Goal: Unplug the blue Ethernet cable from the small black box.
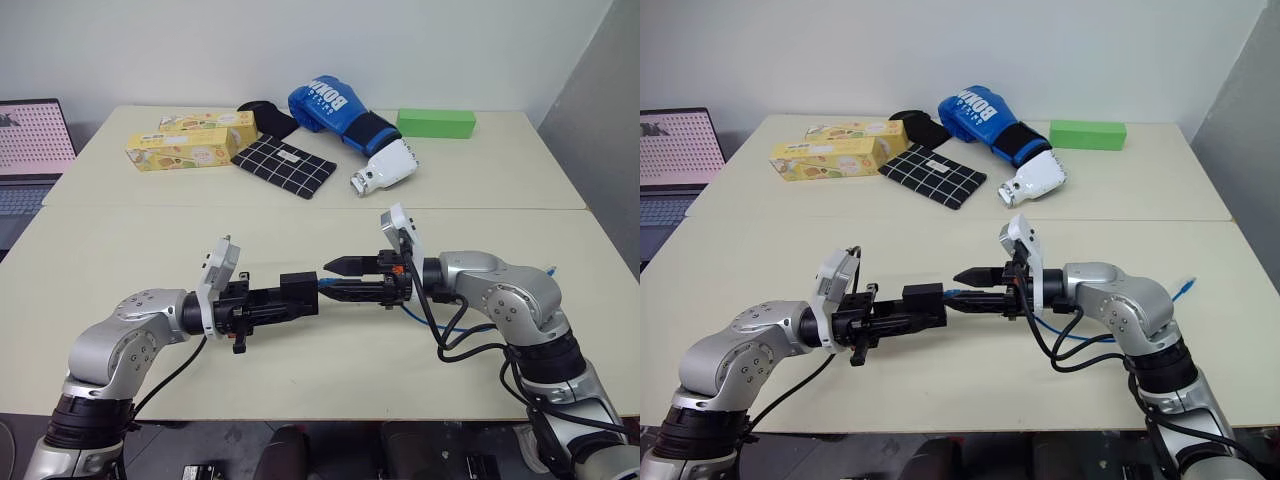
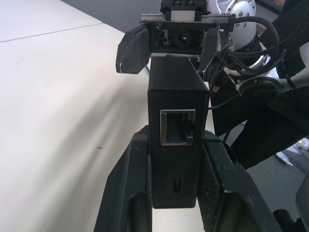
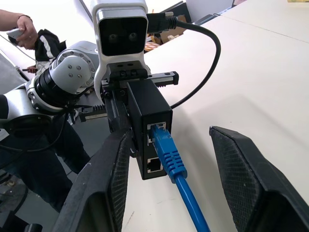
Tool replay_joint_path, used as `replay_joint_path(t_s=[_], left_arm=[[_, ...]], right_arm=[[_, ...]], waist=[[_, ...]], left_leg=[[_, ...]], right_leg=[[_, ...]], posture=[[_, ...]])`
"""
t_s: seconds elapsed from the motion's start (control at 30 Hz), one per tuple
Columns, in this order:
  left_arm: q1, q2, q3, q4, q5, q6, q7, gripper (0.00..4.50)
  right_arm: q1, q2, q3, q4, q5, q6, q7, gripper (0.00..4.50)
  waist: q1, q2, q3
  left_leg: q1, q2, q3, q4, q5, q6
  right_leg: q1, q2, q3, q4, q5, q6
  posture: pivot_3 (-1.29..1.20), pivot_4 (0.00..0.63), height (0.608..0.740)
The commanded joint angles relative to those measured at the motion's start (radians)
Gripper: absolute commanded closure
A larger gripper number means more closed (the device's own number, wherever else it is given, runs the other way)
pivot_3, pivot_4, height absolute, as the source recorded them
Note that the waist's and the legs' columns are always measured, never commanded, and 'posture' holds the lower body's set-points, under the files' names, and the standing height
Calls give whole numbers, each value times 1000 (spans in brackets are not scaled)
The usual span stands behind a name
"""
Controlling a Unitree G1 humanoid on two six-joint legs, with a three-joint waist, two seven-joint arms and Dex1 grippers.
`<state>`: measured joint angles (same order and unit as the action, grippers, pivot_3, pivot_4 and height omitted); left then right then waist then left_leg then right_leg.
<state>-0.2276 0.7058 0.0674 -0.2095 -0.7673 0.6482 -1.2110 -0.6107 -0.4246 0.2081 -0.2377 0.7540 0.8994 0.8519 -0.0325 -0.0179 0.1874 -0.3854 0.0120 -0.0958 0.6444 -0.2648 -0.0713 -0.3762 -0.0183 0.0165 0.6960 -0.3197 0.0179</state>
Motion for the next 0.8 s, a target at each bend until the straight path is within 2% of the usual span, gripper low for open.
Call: replay_joint_path(t_s=[0.03, 0.13, 0.17, 0.23, 0.5, 0.8], left_arm=[[-7, -3, 12, -24, -12, -9, -2, 3701], [-7, -6, 14, -24, -15, -7, 2, 3701], [-8, -8, 16, -24, -16, -7, 4, 3701], [-8, -12, 18, -23, -18, -6, 9, 3701], [-7, -18, 21, -25, -31, 4, 14, 3701], [9, -6, 12, -40, -34, 3, -29, 3701]], right_arm=[[-9, -3, -8, -38, -1, -10, 18, 1805], [-9, -2, -10, -39, -6, -13, 20, 1805], [-9, -3, -8, -39, -9, -15, 22, 2169], [-7, -5, -5, -41, -14, -19, 25, 2440], [-5, -11, 5, -37, -43, -39, 52, 4403], [-19, -22, -5, -26, -19, -5, 85, 4442]], waist=[[0, 0, 0], [0, 0, 0], [0, 0, 0], [0, 0, 0], [0, 0, 0], [0, 0, 0]], left_leg=[[0, 0, 0, 0, 0, 0], [0, 0, 0, 0, 0, 0], [0, 0, 0, 0, 0, 0], [0, 0, 0, 0, 0, 0], [0, 0, 0, 0, 0, 0], [0, 0, 0, 0, 0, 0]], right_leg=[[0, 0, 0, 0, 0, 0], [0, 0, 0, 0, 0, 0], [0, 0, 0, 0, 0, 0], [0, 0, 0, 0, 0, 0], [0, 0, 0, 0, 0, 0], [0, 0, 0, 0, 0, 0]], posture=[[0, 150, 740], [0, 150, 740], [0, 150, 740], [0, 150, 740], [0, 150, 740], [0, 150, 740]])
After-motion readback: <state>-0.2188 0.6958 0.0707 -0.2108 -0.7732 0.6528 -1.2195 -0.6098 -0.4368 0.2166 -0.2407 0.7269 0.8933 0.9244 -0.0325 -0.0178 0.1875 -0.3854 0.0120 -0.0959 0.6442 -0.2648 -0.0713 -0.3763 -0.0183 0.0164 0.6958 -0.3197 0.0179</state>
